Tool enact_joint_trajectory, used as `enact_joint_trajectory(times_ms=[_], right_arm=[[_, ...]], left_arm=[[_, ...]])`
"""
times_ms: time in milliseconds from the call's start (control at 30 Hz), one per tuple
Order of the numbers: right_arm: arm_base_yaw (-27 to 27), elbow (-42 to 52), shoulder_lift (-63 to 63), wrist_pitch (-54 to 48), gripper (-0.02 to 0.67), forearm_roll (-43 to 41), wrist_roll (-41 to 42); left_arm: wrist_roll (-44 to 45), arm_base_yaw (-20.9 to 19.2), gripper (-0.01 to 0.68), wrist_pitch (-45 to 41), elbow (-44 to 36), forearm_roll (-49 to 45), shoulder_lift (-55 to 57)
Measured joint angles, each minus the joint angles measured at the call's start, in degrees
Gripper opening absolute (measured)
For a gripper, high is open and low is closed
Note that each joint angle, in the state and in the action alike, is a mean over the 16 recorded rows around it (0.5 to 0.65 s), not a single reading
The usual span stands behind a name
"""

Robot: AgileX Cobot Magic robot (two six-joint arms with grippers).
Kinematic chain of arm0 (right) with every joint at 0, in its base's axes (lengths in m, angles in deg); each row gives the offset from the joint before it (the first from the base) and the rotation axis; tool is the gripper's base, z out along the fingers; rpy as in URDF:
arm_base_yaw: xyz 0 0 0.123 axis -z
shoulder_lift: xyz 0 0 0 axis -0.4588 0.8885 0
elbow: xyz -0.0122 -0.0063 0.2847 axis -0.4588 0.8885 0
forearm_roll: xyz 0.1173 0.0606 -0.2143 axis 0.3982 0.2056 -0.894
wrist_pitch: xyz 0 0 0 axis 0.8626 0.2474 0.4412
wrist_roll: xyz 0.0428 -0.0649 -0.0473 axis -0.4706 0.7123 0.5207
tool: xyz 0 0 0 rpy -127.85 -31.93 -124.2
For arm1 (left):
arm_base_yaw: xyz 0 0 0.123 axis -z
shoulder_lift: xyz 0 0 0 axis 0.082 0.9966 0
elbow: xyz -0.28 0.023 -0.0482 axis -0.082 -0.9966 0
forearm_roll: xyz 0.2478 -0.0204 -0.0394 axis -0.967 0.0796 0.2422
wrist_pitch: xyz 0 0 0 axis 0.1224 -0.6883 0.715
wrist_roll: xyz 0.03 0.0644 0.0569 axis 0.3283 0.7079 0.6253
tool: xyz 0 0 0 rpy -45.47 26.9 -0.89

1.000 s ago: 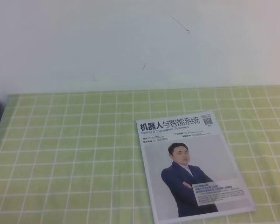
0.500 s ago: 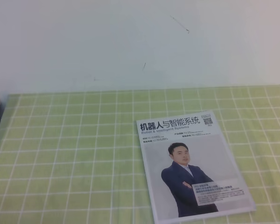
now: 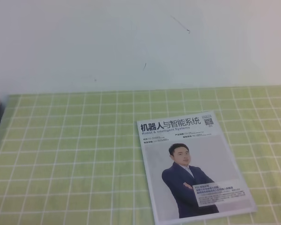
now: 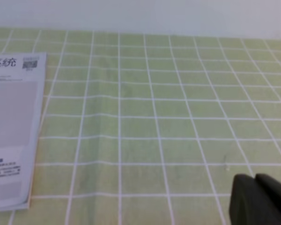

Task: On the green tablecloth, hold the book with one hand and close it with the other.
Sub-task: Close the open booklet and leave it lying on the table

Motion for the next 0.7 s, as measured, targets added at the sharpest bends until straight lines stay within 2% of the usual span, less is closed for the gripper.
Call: enact_joint_trajectory(times_ms=[267, 700], right_arm=[[1.5, 0.3, 0.0, -0.6, -0.003, 0.1, -0.2], [-1.7, 0.3, -0.1, -0.6, -0.003, 0.1, 1.7]], left_arm=[[0.0, 0.0, -0.003, 0.0, 0.0, 0.0, -0.1], [0.0, 0.0, -0.003, 0.0, 0.0, 0.1, -0.1]])
